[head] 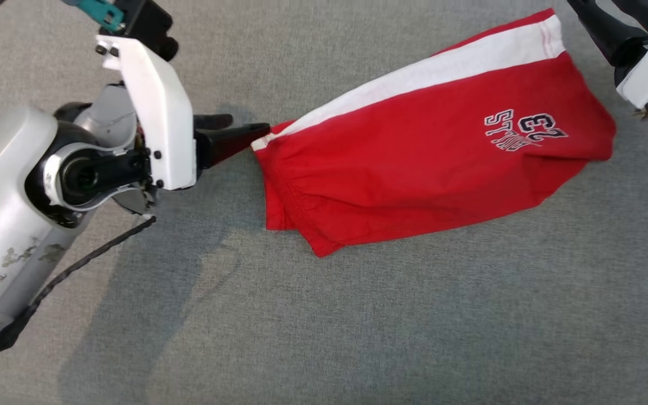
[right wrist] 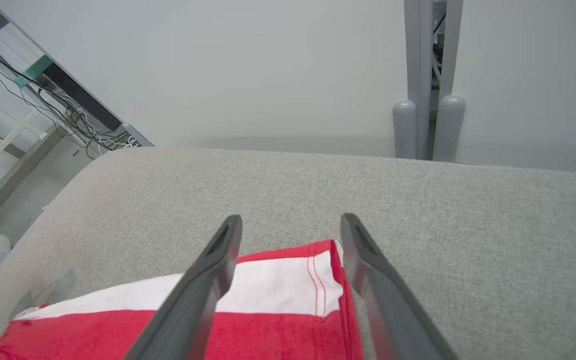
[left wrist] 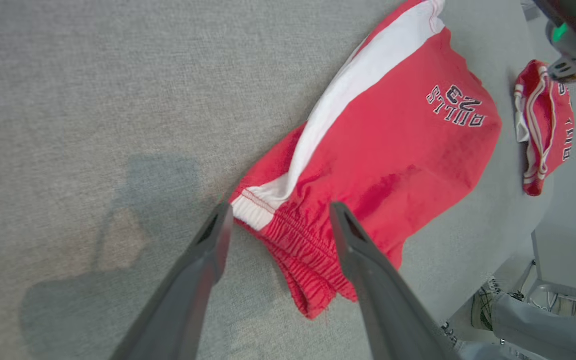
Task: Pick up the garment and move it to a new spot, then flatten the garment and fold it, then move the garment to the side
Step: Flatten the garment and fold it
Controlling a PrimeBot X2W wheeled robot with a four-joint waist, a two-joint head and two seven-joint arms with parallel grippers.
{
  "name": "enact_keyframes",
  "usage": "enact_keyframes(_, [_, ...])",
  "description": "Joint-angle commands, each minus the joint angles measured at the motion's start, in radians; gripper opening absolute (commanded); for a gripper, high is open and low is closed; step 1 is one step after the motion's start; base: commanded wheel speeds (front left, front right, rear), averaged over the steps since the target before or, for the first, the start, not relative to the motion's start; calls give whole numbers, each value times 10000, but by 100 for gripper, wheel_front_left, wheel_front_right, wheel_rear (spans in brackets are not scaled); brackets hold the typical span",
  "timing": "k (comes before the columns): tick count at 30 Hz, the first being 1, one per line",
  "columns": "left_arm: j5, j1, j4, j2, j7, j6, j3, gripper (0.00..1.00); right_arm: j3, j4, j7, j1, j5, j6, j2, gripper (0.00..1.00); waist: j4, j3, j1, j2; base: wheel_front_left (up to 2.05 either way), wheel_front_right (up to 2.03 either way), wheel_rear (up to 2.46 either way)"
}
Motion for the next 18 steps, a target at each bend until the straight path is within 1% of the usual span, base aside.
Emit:
enact_keyframes(1, [289, 150, -16, 229, -303, -176, 56, 100, 64, -107, -502, 266, -43, 1, -74, 100, -208, -532, 0, 0, 0, 0, 0])
enact_keyframes(2, [289, 150, -16, 229, -303, -176, 56, 100, 64, -107, -502, 266, -43, 1, -74, 100, -208, -532, 0, 0, 0, 0, 0])
enact_keyframes(3, [561, 344, -91, 387, -885, -267, 181, 100, 68, -120, -1107, 527, -107, 1, -95, 100, -328, -890, 0, 0, 0, 0, 0])
enact_keyframes(5, [1086, 538, -151, 589, -1868, -206, 400, 100, 143, -18, -1624, 786, -214, 1, -105, 100, -444, -1235, 0, 0, 0, 0, 0])
enact_keyframes(6, [1086, 538, -151, 589, -1868, -206, 400, 100, 143, -18, -1624, 786, -214, 1, -105, 100, -444, -1235, 0, 0, 0, 0, 0])
enact_keyframes(9, [1716, 1226, -276, 640, -3506, 10, 660, 100, 304, 157, -2184, 1282, -227, 1, -33, 100, -535, -1697, 0, 0, 0, 0, 0])
enact_keyframes(13, [2531, 2236, -702, 613, -5549, 623, 920, 100, 435, 783, -2705, 1780, -279, 1, 61, 100, -424, -1983, 0, 0, 0, 0, 0])
enact_keyframes(15, [2910, 2770, -843, 546, -6345, 1126, 966, 100, 459, 1147, -2793, 1963, -194, 1, 125, 100, -254, -2011, 0, 0, 0, 0, 0])
enact_keyframes(18, [3314, 3393, -1215, 294, -7401, 1641, 1013, 100, 529, 1487, -2669, 2138, 20, 1, 228, 100, 26, -1947, 0, 0, 0, 0, 0])
